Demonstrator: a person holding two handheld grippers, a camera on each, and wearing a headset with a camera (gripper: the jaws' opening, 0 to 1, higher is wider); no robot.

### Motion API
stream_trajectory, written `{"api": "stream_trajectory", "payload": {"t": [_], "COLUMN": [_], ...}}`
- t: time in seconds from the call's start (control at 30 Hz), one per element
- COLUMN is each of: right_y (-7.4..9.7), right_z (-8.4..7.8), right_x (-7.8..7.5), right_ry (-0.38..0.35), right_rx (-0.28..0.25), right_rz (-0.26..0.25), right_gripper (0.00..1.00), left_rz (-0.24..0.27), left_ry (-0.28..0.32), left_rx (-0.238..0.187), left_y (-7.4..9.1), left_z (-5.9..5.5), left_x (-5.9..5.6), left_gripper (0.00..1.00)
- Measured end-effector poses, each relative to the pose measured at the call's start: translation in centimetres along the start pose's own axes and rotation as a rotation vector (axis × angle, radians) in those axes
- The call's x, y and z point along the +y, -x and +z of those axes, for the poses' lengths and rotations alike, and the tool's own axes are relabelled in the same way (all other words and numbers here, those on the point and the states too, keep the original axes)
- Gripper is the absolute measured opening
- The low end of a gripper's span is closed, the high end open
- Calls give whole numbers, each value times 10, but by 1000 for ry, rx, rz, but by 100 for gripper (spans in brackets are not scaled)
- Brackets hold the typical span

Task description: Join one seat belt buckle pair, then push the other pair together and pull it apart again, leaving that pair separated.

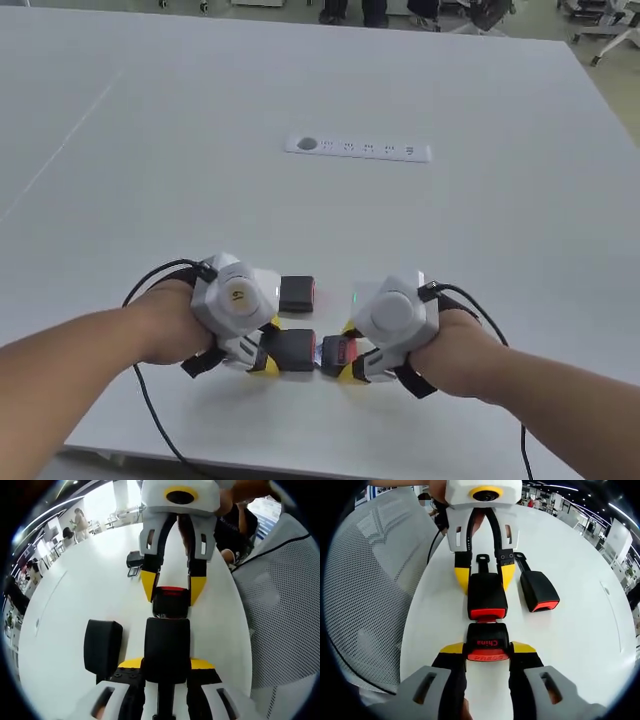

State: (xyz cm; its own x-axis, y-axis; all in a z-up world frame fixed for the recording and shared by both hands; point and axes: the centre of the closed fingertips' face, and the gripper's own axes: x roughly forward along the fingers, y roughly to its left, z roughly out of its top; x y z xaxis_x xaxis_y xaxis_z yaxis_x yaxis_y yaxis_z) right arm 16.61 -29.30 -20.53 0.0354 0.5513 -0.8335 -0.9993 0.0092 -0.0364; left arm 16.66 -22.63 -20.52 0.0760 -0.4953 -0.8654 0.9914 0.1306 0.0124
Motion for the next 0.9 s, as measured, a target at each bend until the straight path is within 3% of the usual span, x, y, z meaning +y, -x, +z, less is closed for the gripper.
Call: {"api": "stream_trajectory", "payload": {"t": [0.4,0.57,0.7,0.77,0.8,0.9], "right_y": [-1,0,-2,-2,-2,-3], "right_z": [0,0,-1,-1,-2,-8], "right_x": [-1,-1,-1,-1,-1,1], "right_ry": [-3,-9,-10,-21,-30,-29], "right_rx": [-3,0,-1,-9,-11,6], "right_rz": [5,4,8,17,19,13], "right_gripper": [31,32,33,33,33,33], "left_rz": [5,14,20,24,24,29], "left_ry": [-4,14,15,39,99,74], "left_rx": [5,37,27,16,24,30], "left_y": [0,-1,-1,-1,-1,-2], "left_z": [0,1,-2,-2,-5,-5], "left_x": [-1,-2,0,0,2,3], "left_gripper": [31,33,33,34,34,35]}}
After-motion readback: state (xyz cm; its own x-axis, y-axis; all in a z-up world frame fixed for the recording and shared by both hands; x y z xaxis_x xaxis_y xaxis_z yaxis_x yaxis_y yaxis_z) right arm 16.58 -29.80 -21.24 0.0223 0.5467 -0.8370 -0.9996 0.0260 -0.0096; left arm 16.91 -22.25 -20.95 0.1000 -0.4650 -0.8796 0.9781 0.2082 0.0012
